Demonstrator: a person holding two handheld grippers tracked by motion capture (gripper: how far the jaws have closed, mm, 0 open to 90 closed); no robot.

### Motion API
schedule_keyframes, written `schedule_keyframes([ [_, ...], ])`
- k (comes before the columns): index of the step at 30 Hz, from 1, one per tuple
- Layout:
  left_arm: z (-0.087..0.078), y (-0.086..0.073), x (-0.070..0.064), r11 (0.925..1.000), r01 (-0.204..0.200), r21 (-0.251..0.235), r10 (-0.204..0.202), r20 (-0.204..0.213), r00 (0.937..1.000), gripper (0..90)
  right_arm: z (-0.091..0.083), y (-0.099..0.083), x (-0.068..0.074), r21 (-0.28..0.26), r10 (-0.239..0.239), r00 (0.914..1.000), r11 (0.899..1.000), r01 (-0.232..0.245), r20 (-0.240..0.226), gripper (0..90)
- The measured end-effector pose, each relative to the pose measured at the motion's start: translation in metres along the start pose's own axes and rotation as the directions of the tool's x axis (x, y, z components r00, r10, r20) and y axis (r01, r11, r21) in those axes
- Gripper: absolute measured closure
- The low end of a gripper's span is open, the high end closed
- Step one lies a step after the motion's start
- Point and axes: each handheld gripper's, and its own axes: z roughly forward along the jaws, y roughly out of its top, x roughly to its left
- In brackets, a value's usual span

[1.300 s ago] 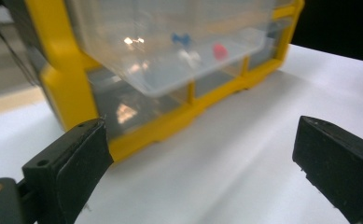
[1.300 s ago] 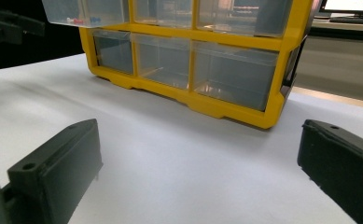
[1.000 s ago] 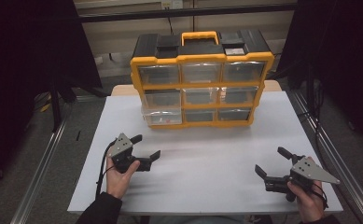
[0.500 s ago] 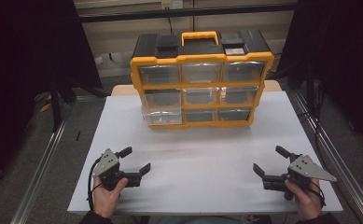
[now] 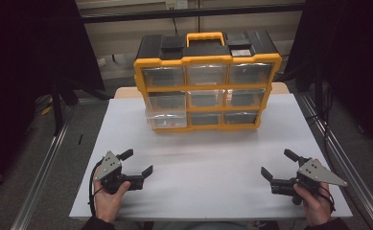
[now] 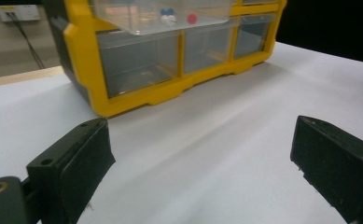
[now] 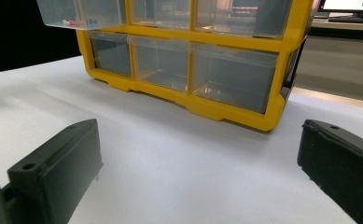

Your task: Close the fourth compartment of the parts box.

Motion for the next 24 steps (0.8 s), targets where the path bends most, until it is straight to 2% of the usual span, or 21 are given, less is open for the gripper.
schedule_keyframes([
  [2, 0.002, 0.001, -0.002, 0.9999, -0.016, 0.005, 0.016, 0.002, 0.9999, 5.3, 0.001, 0.000, 0.000, 0.003, -0.003, 1.0000, 1.000, 0.003, 0.002, 0.0],
  [7, 0.007, 0.006, -0.005, 0.9981, 0.046, -0.041, -0.045, 0.039, 0.9983, 6.4, 0.000, 0.000, 0.001, 0.001, -0.001, 1.0000, 1.000, 0.001, 0.008, 0.0],
  [9, 0.010, 0.010, -0.007, 0.9992, 0.025, -0.033, -0.023, 0.048, 0.9986, 6.7, 0.000, 0.000, 0.001, 0.001, 0.005, 0.9999, 1.000, -0.005, 0.009, 0.0],
  [10, 0.012, 0.012, -0.008, 0.9994, 0.013, -0.033, -0.010, 0.068, 0.9976, 6.7, 0.000, 0.000, 0.001, 0.001, 0.004, 0.9999, 1.000, -0.004, 0.010, 0.0],
  [11, 0.013, 0.015, -0.008, 0.9996, -0.010, -0.027, 0.012, 0.073, 0.9972, 6.7, 0.001, 0.000, 0.001, 0.002, -0.001, 1.0000, 1.000, 0.001, 0.008, 0.0],
  [14, 0.017, 0.020, -0.011, 0.9995, -0.005, -0.031, 0.009, 0.101, 0.9949, 6.4, 0.000, 0.000, 0.001, 0.001, 0.004, 1.0000, 1.000, -0.004, 0.003, 0.0],
  [15, 0.017, 0.022, -0.011, 0.9992, -0.031, -0.025, 0.033, 0.104, 0.9940, 6.3, 0.000, -0.001, 0.000, 0.004, 0.005, 1.0000, 1.000, -0.005, 0.002, 0.0],
  [19, 0.021, 0.029, -0.016, 0.9986, -0.032, -0.041, 0.037, 0.129, 0.9909, 4.9, -0.001, 0.000, -0.001, 0.000, 0.010, 0.9999, 1.000, -0.010, 0.009, 0.0],
  [20, 0.023, 0.030, -0.017, 0.9983, -0.028, -0.051, 0.036, 0.154, 0.9875, 4.8, -0.001, 0.000, 0.000, 0.000, 0.009, 0.9999, 1.000, -0.009, 0.008, 0.0],
  [21, 0.022, 0.032, -0.019, 0.9980, -0.053, -0.034, 0.057, 0.132, 0.9896, 4.1, -0.001, 0.000, 0.000, 0.000, 0.006, 0.9999, 1.000, -0.006, 0.009, 0.0],
  [22, 0.023, 0.033, -0.020, 0.9976, -0.057, -0.040, 0.062, 0.146, 0.9874, 3.6, -0.001, 0.000, 0.000, 0.002, 0.007, 1.0000, 1.000, -0.007, 0.003, 0.0],
  [24, 0.024, 0.036, -0.023, 0.9952, -0.087, -0.045, 0.093, 0.142, 0.9855, 3.6, -0.001, 0.000, 0.000, 0.000, 0.007, 0.9999, 1.000, -0.007, 0.007, 0.0],
])
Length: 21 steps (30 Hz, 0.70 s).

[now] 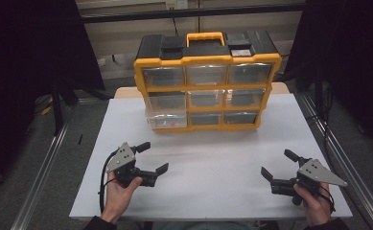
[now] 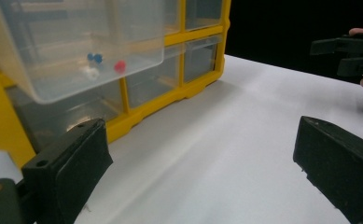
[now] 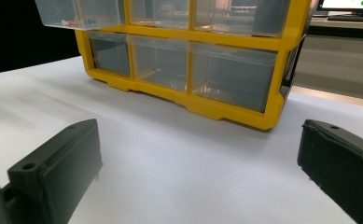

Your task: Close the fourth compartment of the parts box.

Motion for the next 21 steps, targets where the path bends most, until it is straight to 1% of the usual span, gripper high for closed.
schedule_keyframes([
  [2, 0.001, 0.001, -0.001, 0.9999, 0.003, -0.010, -0.003, 0.003, 1.0000, 1.6, 0.000, 0.000, 0.000, 0.004, 0.000, 1.0000, 1.000, 0.000, 0.004, 0.0],
  [3, 0.002, 0.002, 0.001, 0.9999, -0.012, -0.009, 0.012, 0.020, 0.9997, 2.1, 0.001, 0.000, 0.000, 0.002, 0.001, 1.0000, 1.000, -0.001, 0.004, 0.0],
  [4, 0.002, 0.003, -0.001, 0.9999, -0.007, -0.009, 0.007, 0.004, 1.0000, 2.5, 0.001, 0.000, 0.000, 0.001, 0.003, 1.0000, 1.000, -0.003, 0.004, 0.0],
  [5, 0.002, 0.004, -0.001, 0.9998, -0.004, -0.021, 0.004, 0.001, 1.0000, 2.0, 0.001, 0.000, 0.000, 0.001, 0.004, 1.0000, 1.000, -0.004, 0.004, 0.0],
  [6, 0.002, 0.004, 0.000, 0.9997, -0.007, -0.022, 0.007, 0.009, 0.9999, 1.9, 0.001, 0.000, 0.000, 0.002, 0.002, 1.0000, 1.000, -0.002, 0.004, 0.0],
  [8, 0.003, 0.007, 0.001, 0.9998, -0.005, -0.021, 0.005, 0.010, 0.9999, 1.7, 0.001, 0.000, 0.000, 0.002, 0.004, 1.0000, 1.000, -0.004, 0.001, 0.0],
  [10, 0.007, 0.009, 0.000, 0.9995, 0.023, -0.023, -0.022, 0.026, 0.9994, 1.7, 0.001, 0.000, 0.000, 0.004, 0.000, 1.0000, 1.000, 0.000, 0.003, 0.0],
  [13, 0.014, 0.011, -0.003, 0.9999, 0.006, -0.013, -0.006, 0.036, 0.9994, 1.8, 0.001, 0.000, 0.000, 0.006, -0.007, 1.0000, 1.000, 0.007, -0.004, 0.0],
  [16, 0.018, 0.014, -0.004, 0.9997, 0.007, -0.025, -0.006, 0.049, 0.9988, 2.5, 0.002, 0.000, 0.000, 0.008, -0.008, 0.9999, 1.000, 0.008, -0.008, 0.0],
  [18, 0.020, 0.018, -0.005, 0.9994, 0.003, -0.035, -0.001, 0.055, 0.9985, 4.9, 0.002, 0.000, 0.000, 0.005, -0.005, 1.0000, 1.000, 0.005, -0.006, 0.0],
  [19, 0.022, 0.020, -0.005, 0.9992, 0.007, -0.038, -0.005, 0.055, 0.9985, 5.9, 0.001, 0.000, 0.000, 0.006, -0.002, 1.0000, 1.000, 0.002, -0.007, 0.0],
  [20, 0.023, 0.022, -0.005, 0.9991, -0.009, -0.041, 0.011, 0.051, 0.9986, 6.3, 0.002, 0.000, 0.000, 0.005, -0.004, 1.0000, 1.000, 0.004, -0.005, 0.0],
  [21, 0.024, 0.024, -0.006, 0.9988, -0.011, -0.047, 0.014, 0.050, 0.9986, 6.3, 0.002, 0.000, 0.000, 0.005, -0.004, 1.0000, 1.000, 0.004, -0.005, 0.0],
])
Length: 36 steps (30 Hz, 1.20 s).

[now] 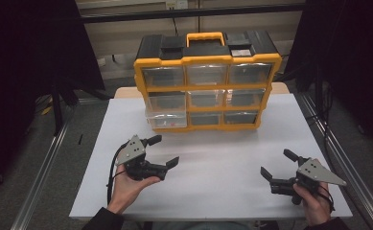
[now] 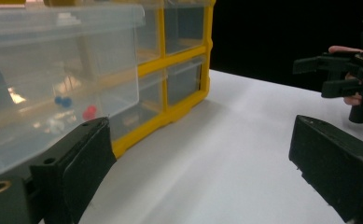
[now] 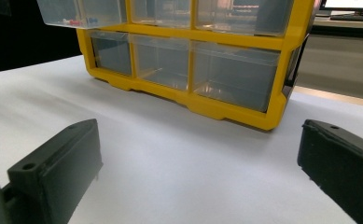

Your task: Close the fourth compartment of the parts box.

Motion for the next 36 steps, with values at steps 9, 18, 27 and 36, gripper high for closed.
schedule_keyframes([
  [9, 0.004, 0.004, -0.001, 0.9993, -0.028, -0.023, 0.028, 0.004, 0.9996, 17.5, -0.001, 0.000, 0.000, 0.002, 0.000, 1.0000, 1.000, 0.000, -0.004, 0.0],
  [18, 0.007, 0.001, 0.000, 0.9994, -0.032, -0.012, 0.032, 0.033, 0.9989, 39.9, 0.000, 0.000, 0.001, 0.001, -0.006, 0.9999, 1.000, 0.006, -0.012, 0.0],
  [27, 0.011, -0.002, 0.001, 0.9988, -0.039, 0.030, 0.038, 0.040, 0.9985, 57.0, 0.000, 0.000, 0.001, 0.002, -0.002, 0.9999, 1.000, 0.002, -0.014, 0.0],
  [36, 0.012, -0.002, 0.005, 0.9991, -0.031, 0.028, 0.030, 0.026, 0.9992, 76.1, -0.001, 0.000, 0.001, 0.004, -0.001, 0.9999, 1.000, 0.001, -0.011, 0.0],
])
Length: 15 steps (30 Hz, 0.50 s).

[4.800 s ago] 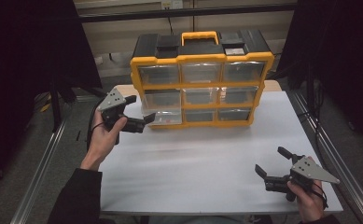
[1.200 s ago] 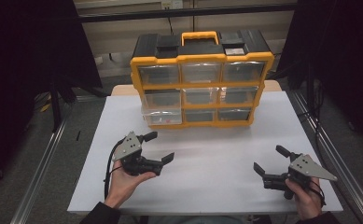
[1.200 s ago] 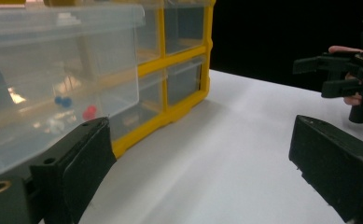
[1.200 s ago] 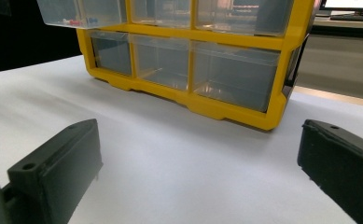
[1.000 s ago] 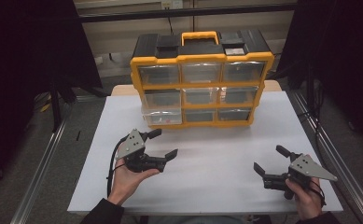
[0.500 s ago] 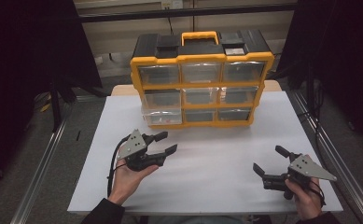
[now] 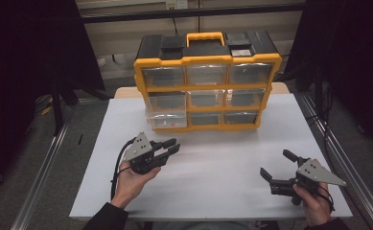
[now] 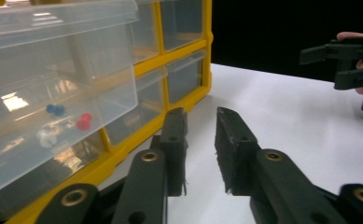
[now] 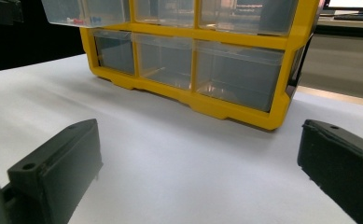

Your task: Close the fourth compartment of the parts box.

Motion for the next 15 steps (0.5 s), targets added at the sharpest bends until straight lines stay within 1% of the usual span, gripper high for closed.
schedule_keyframes([
  [1, 0.000, 0.000, 0.001, 1.0000, 0.004, -0.004, -0.004, 0.002, 1.0000, 78.4, 0.000, 0.000, 0.000, 0.000, -0.001, 1.0000, 1.000, 0.001, 0.000, 0.0],
  [2, 0.000, 0.000, 0.001, 0.9998, 0.021, -0.006, -0.021, -0.001, 0.9998, 80.6, 0.000, 0.000, 0.000, 0.000, 0.000, 1.0000, 1.000, 0.000, -0.001, 0.0],
  [3, 0.000, 0.000, 0.002, 0.9996, 0.028, -0.006, -0.028, 0.002, 0.9996, 82.1, 0.000, 0.000, 0.000, 0.001, -0.001, 1.0000, 1.000, 0.001, 0.000, 0.0],
  [5, 0.001, -0.001, 0.005, 0.9998, 0.018, 0.000, -0.018, 0.000, 0.9998, 84.8, 0.000, 0.000, 0.000, 0.001, 0.000, 1.0000, 1.000, 0.000, 0.000, 0.0],
  [6, 0.001, -0.001, 0.004, 0.9995, 0.029, 0.014, -0.029, -0.014, 0.9995, 85.6, 0.000, 0.000, 0.000, 0.001, 0.000, 1.0000, 1.000, 0.000, 0.001, 0.0],
  [7, 0.002, -0.002, 0.006, 0.9997, 0.022, 0.014, -0.022, 0.000, 0.9998, 87.0, 0.000, 0.000, 0.000, 0.002, 0.000, 1.0000, 1.000, 0.000, 0.001, 0.0],
  [9, 0.003, -0.002, 0.007, 0.9996, 0.026, 0.011, -0.026, 0.003, 0.9997, 89.7, 0.000, 0.000, 0.000, 0.001, 0.000, 1.0000, 1.000, 0.000, 0.000, 0.0],
  [10, 0.002, -0.001, 0.007, 0.9995, 0.032, 0.007, -0.032, -0.006, 0.9995, 90.0, 0.000, 0.000, 0.000, 0.002, 0.000, 1.0000, 1.000, 0.000, -0.001, 0.0],
  [11, 0.001, -0.001, 0.009, 0.9996, 0.023, 0.016, -0.023, -0.014, 0.9996, 90.0, 0.000, 0.000, 0.000, 0.002, 0.000, 1.0000, 1.000, 0.000, -0.001, 0.0],
  [12, 0.001, -0.001, 0.010, 0.9994, 0.033, 0.011, -0.033, -0.002, 0.9995, 90.0, 0.000, 0.000, 0.000, 0.002, 0.000, 1.0000, 1.000, 0.000, -0.001, 0.0],
  [13, 0.000, 0.000, 0.011, 0.9998, 0.020, 0.008, -0.019, -0.025, 0.9995, 90.0, 0.000, 0.000, 0.000, 0.001, 0.000, 1.0000, 1.000, 0.000, 0.000, 0.0],
  [14, 0.000, 0.000, 0.012, 0.9995, 0.031, -0.008, -0.032, -0.020, 0.9993, 90.0, 0.000, 0.000, 0.000, 0.002, 0.000, 1.0000, 1.000, 0.000, 0.000, 0.0],
  [15, -0.001, 0.001, 0.014, 0.9997, 0.025, 0.003, -0.024, -0.013, 0.9996, 90.0, 0.000, 0.000, -0.001, 0.004, -0.006, 1.0000, 1.000, 0.006, -0.001, 0.0],
])
